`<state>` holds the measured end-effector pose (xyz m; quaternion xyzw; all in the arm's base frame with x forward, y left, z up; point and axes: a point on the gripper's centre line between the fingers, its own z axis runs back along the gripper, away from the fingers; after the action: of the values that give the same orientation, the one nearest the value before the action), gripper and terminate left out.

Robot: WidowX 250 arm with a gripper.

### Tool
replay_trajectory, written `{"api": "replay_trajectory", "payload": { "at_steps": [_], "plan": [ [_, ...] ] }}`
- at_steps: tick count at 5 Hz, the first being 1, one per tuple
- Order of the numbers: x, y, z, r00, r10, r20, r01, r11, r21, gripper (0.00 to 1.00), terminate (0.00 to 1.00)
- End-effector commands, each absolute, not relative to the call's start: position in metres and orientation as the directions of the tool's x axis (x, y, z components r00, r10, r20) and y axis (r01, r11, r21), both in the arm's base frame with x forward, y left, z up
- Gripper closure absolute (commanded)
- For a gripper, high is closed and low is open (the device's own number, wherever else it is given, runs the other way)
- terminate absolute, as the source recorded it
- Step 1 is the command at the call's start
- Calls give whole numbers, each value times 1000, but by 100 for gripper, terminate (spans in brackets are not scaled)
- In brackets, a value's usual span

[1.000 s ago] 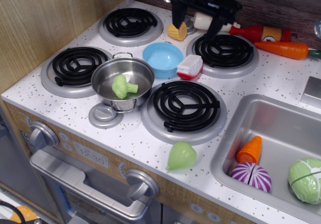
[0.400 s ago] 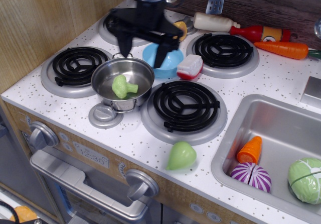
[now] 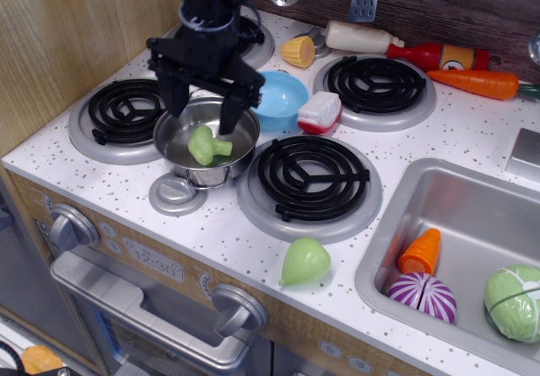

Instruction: Take broccoli out of pan

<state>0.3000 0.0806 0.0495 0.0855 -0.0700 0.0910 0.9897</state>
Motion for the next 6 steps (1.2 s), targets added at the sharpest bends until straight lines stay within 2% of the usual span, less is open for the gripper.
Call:
{"api": "replay_trajectory", "payload": {
  "at_steps": [1, 3, 4, 5, 6],
  "plan": [
    [300, 89, 44, 959, 134, 250, -173, 975, 139, 0, 0],
    [308, 91, 28, 957, 104, 269, -136, 985, 105, 0, 0],
    [314, 89, 25, 961, 103, 257, -129, 988, 85, 100, 0],
    [314, 85, 32, 961, 107, 257, -136, 986, 100, 100, 0],
    [317, 91, 54, 966, 83, 244, -122, 981, 151, 100, 0]
  ]
}}
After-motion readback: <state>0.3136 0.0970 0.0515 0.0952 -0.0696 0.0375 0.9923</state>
